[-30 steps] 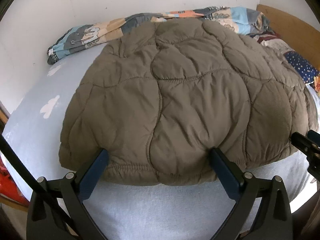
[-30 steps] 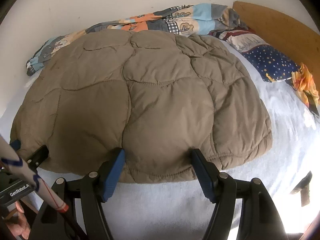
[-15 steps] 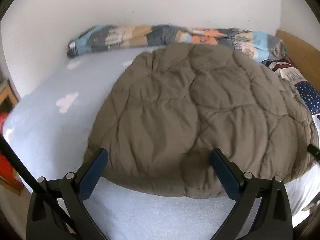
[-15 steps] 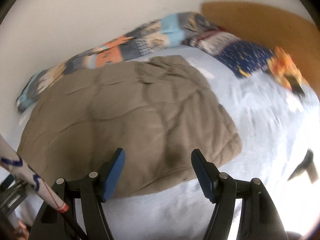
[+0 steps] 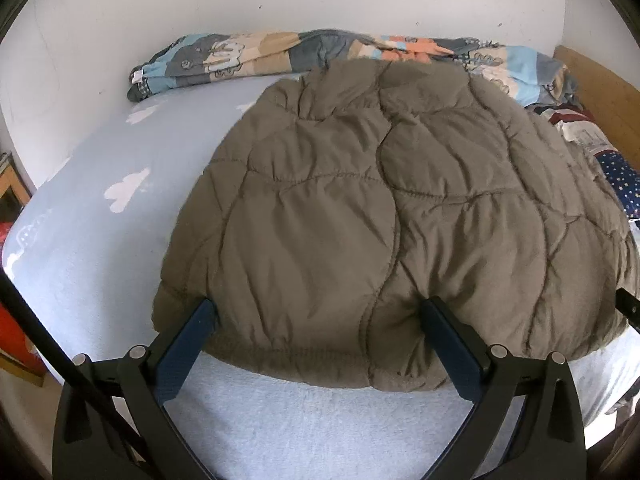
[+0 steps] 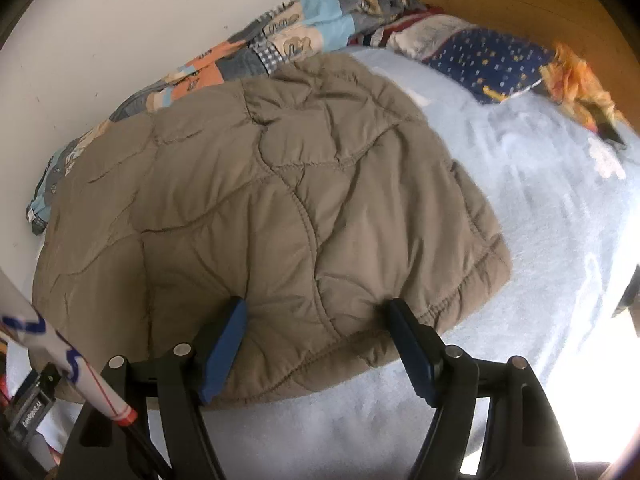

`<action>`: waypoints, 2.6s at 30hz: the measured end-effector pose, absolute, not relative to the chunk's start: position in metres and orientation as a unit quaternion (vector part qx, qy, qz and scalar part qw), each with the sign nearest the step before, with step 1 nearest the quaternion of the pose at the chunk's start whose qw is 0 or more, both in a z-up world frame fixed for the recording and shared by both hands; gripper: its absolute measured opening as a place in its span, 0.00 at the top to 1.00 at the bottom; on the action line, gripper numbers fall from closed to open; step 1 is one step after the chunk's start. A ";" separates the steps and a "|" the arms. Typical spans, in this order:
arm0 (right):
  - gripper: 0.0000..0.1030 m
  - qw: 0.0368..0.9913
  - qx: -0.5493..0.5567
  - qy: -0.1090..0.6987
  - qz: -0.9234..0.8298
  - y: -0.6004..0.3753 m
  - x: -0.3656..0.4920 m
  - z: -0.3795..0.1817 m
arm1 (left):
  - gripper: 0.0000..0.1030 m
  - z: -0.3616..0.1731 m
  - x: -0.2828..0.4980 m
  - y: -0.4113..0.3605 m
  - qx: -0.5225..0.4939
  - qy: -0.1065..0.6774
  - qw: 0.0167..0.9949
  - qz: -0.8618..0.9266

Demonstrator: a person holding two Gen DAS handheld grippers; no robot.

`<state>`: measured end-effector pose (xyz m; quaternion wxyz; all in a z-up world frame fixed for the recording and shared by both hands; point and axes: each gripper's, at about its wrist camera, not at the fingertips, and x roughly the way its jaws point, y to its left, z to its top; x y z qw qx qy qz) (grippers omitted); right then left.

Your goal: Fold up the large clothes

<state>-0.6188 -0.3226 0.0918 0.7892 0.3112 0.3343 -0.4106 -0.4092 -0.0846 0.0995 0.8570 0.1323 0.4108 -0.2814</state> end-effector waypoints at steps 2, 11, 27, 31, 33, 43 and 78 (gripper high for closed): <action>0.25 0.799 0.284 0.330 -0.416 -0.309 -0.619 0.101 | 0.00 0.111 -0.415 -0.081 0.128 0.389 0.864 -0.292; 0.25 0.843 0.197 0.276 -0.417 -0.244 -0.634 0.158 | 0.00 0.192 -0.465 -0.042 0.097 0.264 0.895 -0.346; 0.09 0.898 0.121 0.182 -0.382 -0.186 -0.659 0.331 | 0.00 0.361 -0.504 0.008 0.093 0.148 0.933 -0.315; 0.05 0.907 0.124 0.155 -0.372 -0.174 -0.671 0.361 | 0.00 0.381 -0.516 0.028 0.054 0.126 0.945 -0.298; 0.04 0.904 0.120 0.150 -0.382 -0.168 -0.675 0.367 | 0.00 0.384 -0.518 0.039 0.021 0.128 0.950 -0.285; 0.00 0.883 0.055 0.168 -0.435 -0.148 -0.655 0.357 | 0.00 0.347 -0.462 0.019 0.080 0.253 0.933 -0.242; 0.00 0.873 0.052 0.227 -0.428 -0.154 -0.622 0.318 | 0.00 0.316 -0.471 -0.006 0.127 0.268 0.918 -0.262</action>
